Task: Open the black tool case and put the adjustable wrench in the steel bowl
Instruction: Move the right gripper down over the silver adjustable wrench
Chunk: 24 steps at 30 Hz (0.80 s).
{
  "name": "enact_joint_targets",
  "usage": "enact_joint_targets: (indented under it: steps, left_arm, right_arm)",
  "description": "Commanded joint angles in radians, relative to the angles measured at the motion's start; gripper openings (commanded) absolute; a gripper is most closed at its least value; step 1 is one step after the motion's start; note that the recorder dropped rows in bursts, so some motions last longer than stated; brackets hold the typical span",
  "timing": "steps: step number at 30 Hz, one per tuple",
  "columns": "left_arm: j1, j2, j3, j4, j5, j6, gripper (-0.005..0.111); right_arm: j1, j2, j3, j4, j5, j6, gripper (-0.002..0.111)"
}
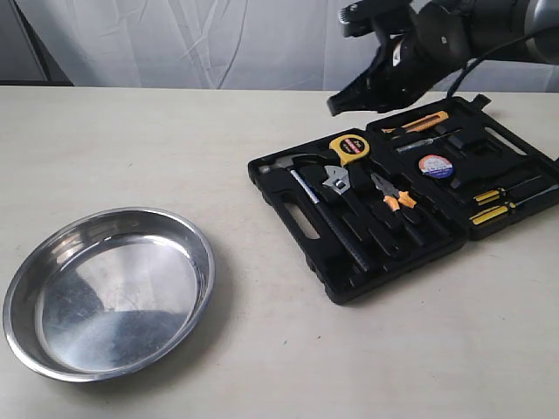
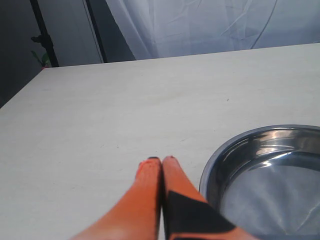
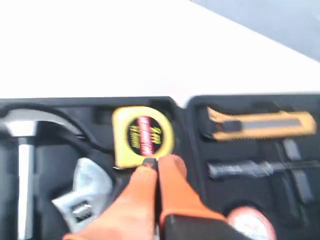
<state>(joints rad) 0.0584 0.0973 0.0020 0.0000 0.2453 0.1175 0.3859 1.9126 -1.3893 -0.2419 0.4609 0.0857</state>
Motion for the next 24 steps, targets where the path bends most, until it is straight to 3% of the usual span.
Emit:
enact_joint_targets:
  steps: [1,3,6,12,15,18,24]
  left_arm:
    - [0.002,-0.004,-0.002,-0.007,-0.013,-0.006,0.000]
    - [0.002,-0.004,-0.002,-0.007,-0.013,-0.006,0.000]
    - [0.002,-0.004,-0.002,-0.007,-0.013,-0.006,0.000]
    - [0.002,-0.004,-0.002,-0.007,-0.013,-0.006,0.000]
    - [0.002,-0.004,-0.002,-0.007,-0.013,-0.006,0.000]
    - [0.002,-0.004,-0.002,-0.007,-0.013,-0.006,0.000]
    - [0.002,-0.004,-0.002,-0.007,-0.013,-0.006,0.000]
  right_arm:
    - [0.018,0.002,-0.003,0.418,0.095,-0.558,-0.001]
    - [0.009,0.007,-0.017,0.493,0.285,-0.668,-0.001]
    - [-0.008,0.018,-0.039,0.507,0.495,-0.648,-0.001]
    - [-0.013,0.033,-0.036,0.502,0.280,-0.425,-0.001]
    - [-0.013,0.071,-0.046,0.502,0.269,-0.382,0.001]
    - [-0.013,0.123,-0.053,0.500,0.290,-0.380,0.015]
    - [-0.013,0.198,-0.053,0.481,0.279,-0.355,0.061]
